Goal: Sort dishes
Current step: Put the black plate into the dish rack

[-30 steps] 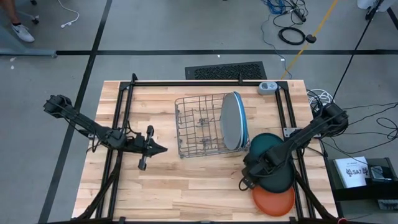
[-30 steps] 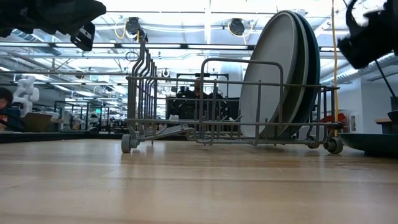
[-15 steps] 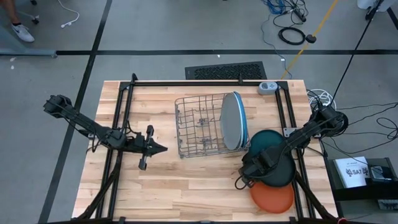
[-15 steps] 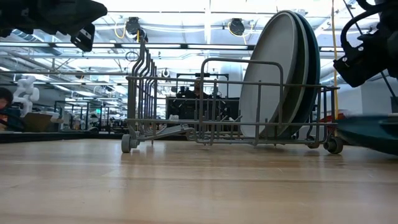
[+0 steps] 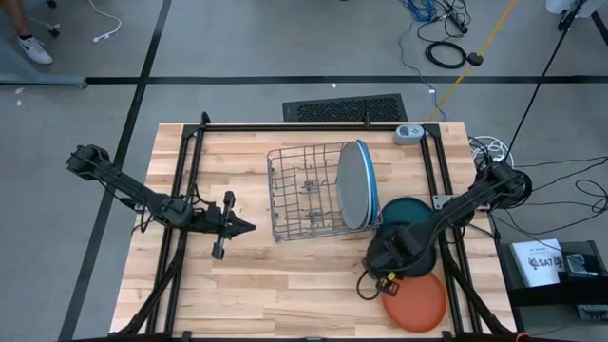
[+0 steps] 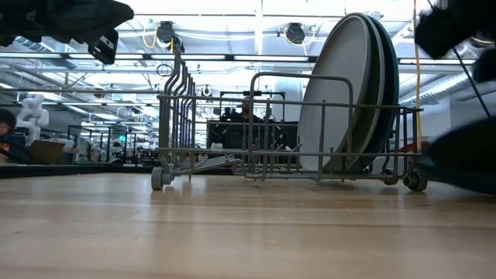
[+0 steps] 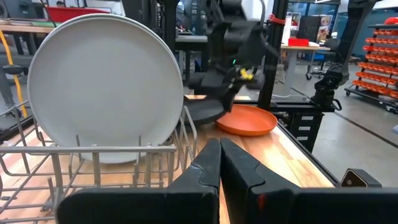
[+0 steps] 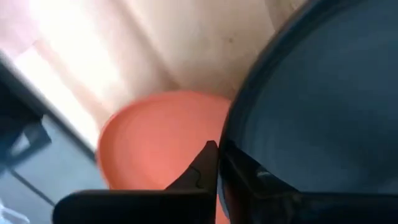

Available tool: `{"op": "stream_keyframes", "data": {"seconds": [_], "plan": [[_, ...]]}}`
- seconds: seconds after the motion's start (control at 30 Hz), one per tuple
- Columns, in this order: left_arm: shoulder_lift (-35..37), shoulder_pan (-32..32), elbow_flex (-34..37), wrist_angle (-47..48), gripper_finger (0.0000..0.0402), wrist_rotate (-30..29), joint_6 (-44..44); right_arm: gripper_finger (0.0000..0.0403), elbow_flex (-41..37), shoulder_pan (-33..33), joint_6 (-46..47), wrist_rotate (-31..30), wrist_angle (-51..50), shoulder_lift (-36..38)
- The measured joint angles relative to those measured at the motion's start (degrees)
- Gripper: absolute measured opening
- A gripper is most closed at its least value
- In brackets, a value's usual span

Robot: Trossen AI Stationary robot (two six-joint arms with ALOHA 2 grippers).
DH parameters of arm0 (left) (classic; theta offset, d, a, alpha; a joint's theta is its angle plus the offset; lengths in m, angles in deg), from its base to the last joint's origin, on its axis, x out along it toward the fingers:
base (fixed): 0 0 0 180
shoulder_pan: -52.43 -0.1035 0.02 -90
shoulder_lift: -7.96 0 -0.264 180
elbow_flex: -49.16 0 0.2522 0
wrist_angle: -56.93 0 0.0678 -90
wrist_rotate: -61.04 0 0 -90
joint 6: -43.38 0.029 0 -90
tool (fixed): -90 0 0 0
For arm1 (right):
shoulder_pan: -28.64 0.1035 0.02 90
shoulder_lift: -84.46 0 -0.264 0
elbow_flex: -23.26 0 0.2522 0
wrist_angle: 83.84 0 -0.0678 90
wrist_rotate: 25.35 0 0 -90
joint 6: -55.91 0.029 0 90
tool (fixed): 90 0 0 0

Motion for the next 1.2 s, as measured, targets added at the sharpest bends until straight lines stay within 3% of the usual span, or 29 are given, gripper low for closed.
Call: {"op": "stream_keyframes", "data": {"seconds": [0.27, 0.47, 0.63, 0.83, 0.9, 1.0, 1.1, 1.2], "plan": [[0.0, 0.0, 0.0, 0.0, 0.0008, 0.0, 0.0, 0.0002, 16.1, -3.0, -10.0, 5.1, -17.9, 0.0], [0.0, 0.0, 0.0, -0.3, 0.0008, 0.0, 0.0, 0.0001, 26.3, -4.7, -8.7, 6.3, -19.3, 0.0], [0.0, 0.0, 0.0, -0.4, 0.0008, -0.9, 0.0, 0.0001, 31.2, -5.6, -10.5, 3.1, -7.3, 0.0], [0.0, 0.0, 0.0, -0.4, 0.0008, -1.9, 0.0, 0.0, 32.2, -7.0, -23.3, 0.6, 19.1, 0.0], [0.0, 0.0, 0.0, -0.4, 0.0008, -1.9, 0.0, 0.0, 32.3, -7.9, -29.2, -3.8, 24.1, 0.0], [0.0, 0.0, 0.0, -0.4, 0.0008, -1.9, 0.0, 0.0, 32.4, -10.2, -33.2, -15.3, 23.9, 0.0], [0.0, 0.0, 0.0, -0.4, 0.0008, -1.9, 0.0, 0.0, 32.3, -12.7, -32.4, -27.6, 21.0, 0.0], [0.0, 0.0, 0.0, -0.4, 0.0008, -1.9, 0.0, 0.0, 32.3, -14.5, -30.8, -33.5, 20.5, -0.3]]}}
